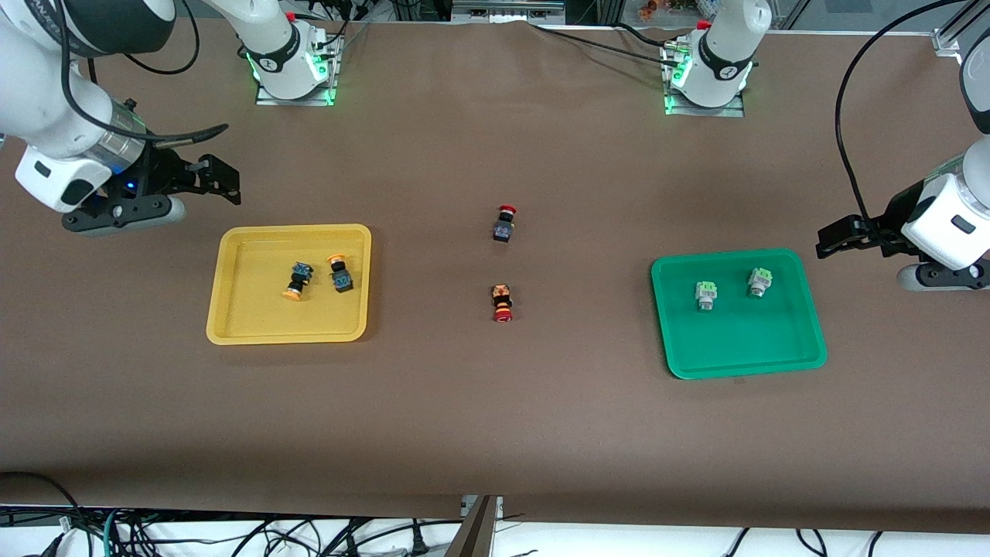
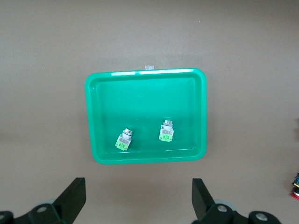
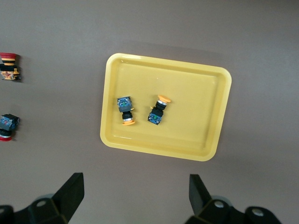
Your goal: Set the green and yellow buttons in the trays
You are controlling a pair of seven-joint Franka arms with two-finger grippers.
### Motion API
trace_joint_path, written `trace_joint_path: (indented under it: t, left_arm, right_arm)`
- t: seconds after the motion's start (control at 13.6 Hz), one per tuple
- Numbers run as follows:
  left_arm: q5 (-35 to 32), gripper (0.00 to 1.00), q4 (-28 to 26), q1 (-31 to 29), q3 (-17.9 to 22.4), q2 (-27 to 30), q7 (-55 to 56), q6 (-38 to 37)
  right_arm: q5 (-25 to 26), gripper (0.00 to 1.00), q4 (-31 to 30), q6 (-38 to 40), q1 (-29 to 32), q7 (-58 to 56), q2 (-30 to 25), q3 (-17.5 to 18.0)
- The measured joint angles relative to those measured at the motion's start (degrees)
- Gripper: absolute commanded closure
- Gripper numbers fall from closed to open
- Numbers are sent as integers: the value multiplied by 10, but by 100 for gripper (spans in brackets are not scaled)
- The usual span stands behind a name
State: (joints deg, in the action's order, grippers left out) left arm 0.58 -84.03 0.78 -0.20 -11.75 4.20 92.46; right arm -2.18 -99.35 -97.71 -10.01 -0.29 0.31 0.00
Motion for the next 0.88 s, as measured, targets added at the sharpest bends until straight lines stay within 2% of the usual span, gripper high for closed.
trace_joint_path:
  t: [0.29, 0.88]
  left_arm:
    - [0, 0, 0, 0, 0, 0, 0, 0]
    - [0, 0, 0, -1, 0, 0, 0, 0]
  right_arm:
    - [20, 1, -26, -14, 1, 0, -32, 4]
    - [29, 1, -24, -25, 11, 0, -33, -1]
